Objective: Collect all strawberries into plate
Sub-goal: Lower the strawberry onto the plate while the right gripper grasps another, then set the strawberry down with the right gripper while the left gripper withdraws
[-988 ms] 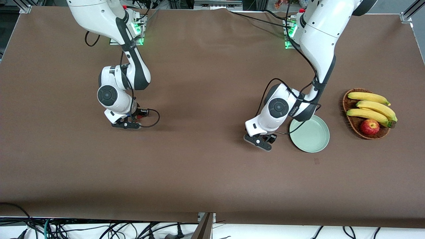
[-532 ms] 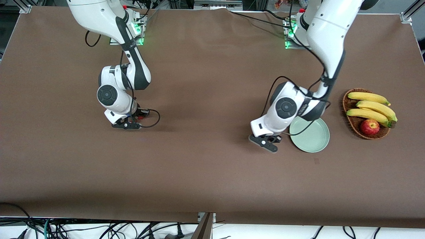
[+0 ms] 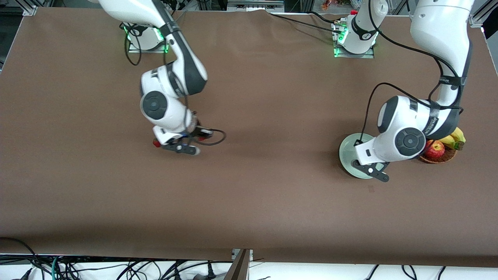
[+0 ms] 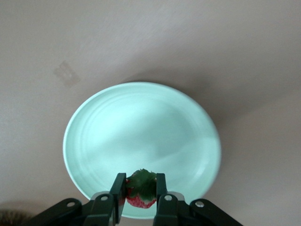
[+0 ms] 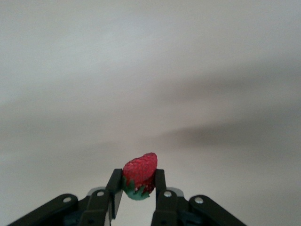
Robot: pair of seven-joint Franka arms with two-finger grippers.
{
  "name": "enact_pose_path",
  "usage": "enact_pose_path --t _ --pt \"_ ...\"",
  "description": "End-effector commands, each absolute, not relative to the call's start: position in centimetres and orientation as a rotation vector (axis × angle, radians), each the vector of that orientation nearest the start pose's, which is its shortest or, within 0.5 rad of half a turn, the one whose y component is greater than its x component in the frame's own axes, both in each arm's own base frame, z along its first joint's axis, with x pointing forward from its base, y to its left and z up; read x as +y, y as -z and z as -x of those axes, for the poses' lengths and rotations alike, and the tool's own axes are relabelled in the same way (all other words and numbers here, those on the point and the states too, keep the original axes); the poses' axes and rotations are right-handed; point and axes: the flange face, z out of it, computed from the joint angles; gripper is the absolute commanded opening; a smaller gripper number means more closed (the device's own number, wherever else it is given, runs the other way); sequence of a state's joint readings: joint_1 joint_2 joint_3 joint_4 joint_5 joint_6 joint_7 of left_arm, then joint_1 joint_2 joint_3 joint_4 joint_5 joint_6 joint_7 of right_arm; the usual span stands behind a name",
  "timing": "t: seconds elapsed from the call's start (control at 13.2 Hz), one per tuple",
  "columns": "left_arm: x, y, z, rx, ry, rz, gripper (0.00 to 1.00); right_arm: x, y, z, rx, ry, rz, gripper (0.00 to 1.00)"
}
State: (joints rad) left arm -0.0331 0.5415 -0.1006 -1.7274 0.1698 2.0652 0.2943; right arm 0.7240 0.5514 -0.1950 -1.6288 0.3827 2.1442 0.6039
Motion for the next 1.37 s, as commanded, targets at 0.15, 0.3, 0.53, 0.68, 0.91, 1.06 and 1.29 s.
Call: enact_pose_path --t 0.15,0.3,0.53,0.68,0.91,1.06,1.29 --pt "-5.0 -23.2 -64.2 0.951 -0.252 2.891 0.70 53.2 -27.0 -55.4 0.791 -0.165 2.657 0.16" --pt "-5.4 -24.2 -64.3 0.958 -0.236 2.887 1.00 58.4 -25.7 -51.7 0.917 -0.095 2.498 0.24" --pt "-7.5 -27.4 -64.5 0.959 -0.160 2.901 1.00 58.1 -26.9 -51.9 0.938 -0.104 2.506 0.87" --pt "-9.8 -28.8 -64.2 0.880 -0.142 2.965 1.00 53.9 -28.4 -54.7 0.883 -0.167 2.654 0.88" --pt "-15.4 -28.4 -62.8 0.676 -0.152 3.065 1.00 44.4 -30.5 -58.2 0.558 -0.289 2.930 0.88" --pt "-20.7 -26.8 -61.0 0.438 -0.194 3.109 1.00 36.4 -30.5 -59.9 0.289 -0.330 3.095 0.88" --pt "-27.6 -24.5 -58.4 0.151 -0.194 3.124 1.00 24.9 -27.8 -59.6 -0.017 -0.311 3.199 0.88"
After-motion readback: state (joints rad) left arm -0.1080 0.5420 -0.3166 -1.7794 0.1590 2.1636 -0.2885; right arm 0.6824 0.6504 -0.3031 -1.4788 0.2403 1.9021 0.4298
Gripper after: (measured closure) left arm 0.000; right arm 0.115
